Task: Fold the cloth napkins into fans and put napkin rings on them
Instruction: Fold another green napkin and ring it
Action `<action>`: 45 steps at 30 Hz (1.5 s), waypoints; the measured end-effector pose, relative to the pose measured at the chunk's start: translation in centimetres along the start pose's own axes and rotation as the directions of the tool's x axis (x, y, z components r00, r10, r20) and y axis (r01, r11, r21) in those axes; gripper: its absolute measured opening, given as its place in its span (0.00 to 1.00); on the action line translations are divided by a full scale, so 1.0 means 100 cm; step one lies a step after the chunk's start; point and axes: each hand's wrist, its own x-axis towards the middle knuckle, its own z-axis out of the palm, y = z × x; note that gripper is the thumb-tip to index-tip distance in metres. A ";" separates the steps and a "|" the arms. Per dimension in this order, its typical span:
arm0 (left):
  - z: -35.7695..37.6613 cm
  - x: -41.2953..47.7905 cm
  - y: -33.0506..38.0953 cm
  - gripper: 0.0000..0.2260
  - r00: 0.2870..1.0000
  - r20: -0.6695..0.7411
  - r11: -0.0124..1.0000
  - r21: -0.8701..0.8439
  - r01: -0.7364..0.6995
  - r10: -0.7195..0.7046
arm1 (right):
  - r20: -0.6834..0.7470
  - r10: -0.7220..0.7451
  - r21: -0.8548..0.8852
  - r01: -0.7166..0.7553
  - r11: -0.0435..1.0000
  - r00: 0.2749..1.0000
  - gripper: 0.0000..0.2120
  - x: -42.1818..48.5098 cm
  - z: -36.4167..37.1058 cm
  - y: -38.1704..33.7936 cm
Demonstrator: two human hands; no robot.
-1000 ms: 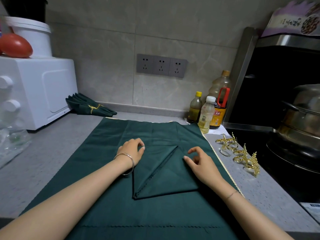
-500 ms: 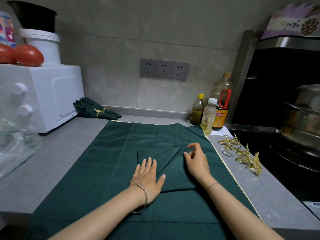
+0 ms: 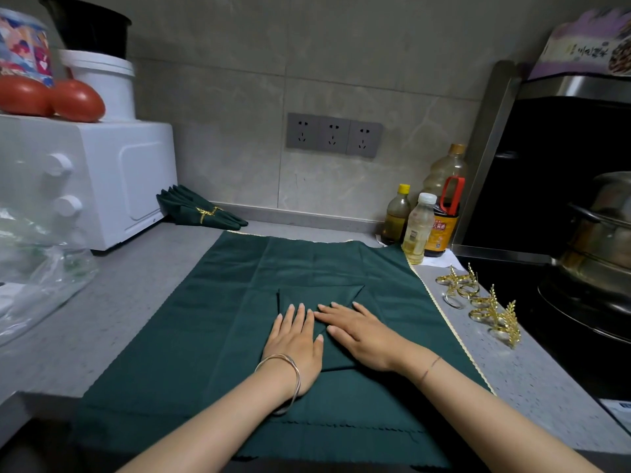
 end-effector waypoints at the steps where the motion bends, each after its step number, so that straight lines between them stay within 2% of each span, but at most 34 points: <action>1: 0.001 0.000 0.000 0.25 1.000 -0.007 1.000 -0.002 0.004 -0.004 | 0.042 0.025 -0.008 -0.025 1.000 0.999 0.21 0.001 0.001 0.001; 5: 0.002 -0.001 -0.002 0.25 1.000 -0.027 0.999 -0.038 0.002 -0.003 | 0.038 0.195 -0.079 -0.191 0.978 0.980 0.24 0.013 0.000 0.017; 8: 0.003 -0.002 -0.003 0.23 0.999 -0.034 0.998 -0.061 -0.020 0.018 | 0.013 0.293 -0.055 -0.292 0.955 0.956 0.25 0.020 -0.003 0.034; 14: 0.002 -0.004 -0.005 0.21 0.996 -0.051 0.992 -0.097 -0.077 0.073 | 0.013 0.357 -0.005 -0.357 0.934 0.934 0.24 0.028 -0.007 0.056; 16: 0.002 -0.005 -0.005 0.21 0.996 -0.050 0.992 -0.093 -0.080 0.075 | 0.011 0.352 0.034 -0.352 0.935 0.936 0.25 0.027 -0.010 0.057; 18: 0.002 -0.005 -0.005 0.21 0.996 -0.046 0.993 -0.092 -0.079 0.075 | -0.072 0.320 0.109 -0.311 0.944 0.945 0.25 0.020 -0.015 0.054; 20: 0.002 -0.004 -0.005 0.21 0.996 -0.043 0.992 -0.098 -0.077 0.073 | -0.213 0.236 0.129 -0.212 0.969 0.948 0.24 0.006 -0.022 0.044; 22: 0.002 -0.004 -0.005 0.21 0.996 -0.040 0.992 -0.101 -0.080 0.076 | -0.283 0.099 0.071 -0.082 0.994 0.954 0.23 -0.015 -0.029 0.030; 24: 0.002 -0.004 -0.005 0.21 0.996 -0.037 0.992 -0.103 -0.079 0.076 | -0.203 -0.024 -0.027 0.019 0.999 0.979 0.26 -0.038 -0.033 0.018; 26: 0.002 -0.004 -0.005 0.21 0.997 -0.034 0.991 -0.108 -0.078 0.074 | -0.096 -0.070 -0.145 0.056 0.988 0.993 0.32 -0.057 -0.034 0.012; 29: 0.002 -0.003 -0.005 0.21 0.997 -0.032 0.991 -0.113 -0.074 0.071 | -0.064 -0.110 -0.253 0.091 0.963 0.992 0.32 -0.071 -0.033 0.020; 36: 0.000 -0.004 -0.006 0.21 0.997 -0.029 0.984 -0.157 -0.081 0.078 | -0.073 -0.081 -0.217 0.063 0.974 0.994 0.26 -0.069 -0.035 0.035; 41: -0.001 -0.006 -0.007 0.21 0.995 -0.031 0.978 -0.185 -0.095 0.091 | -0.187 0.039 0.106 -0.019 0.994 0.982 0.12 -0.059 -0.037 0.043; 45: -0.001 -0.006 -0.007 0.21 0.995 -0.039 0.976 -0.193 -0.096 0.090 | -0.141 0.056 0.209 -0.026 0.978 0.988 0.11 -0.055 -0.040 0.048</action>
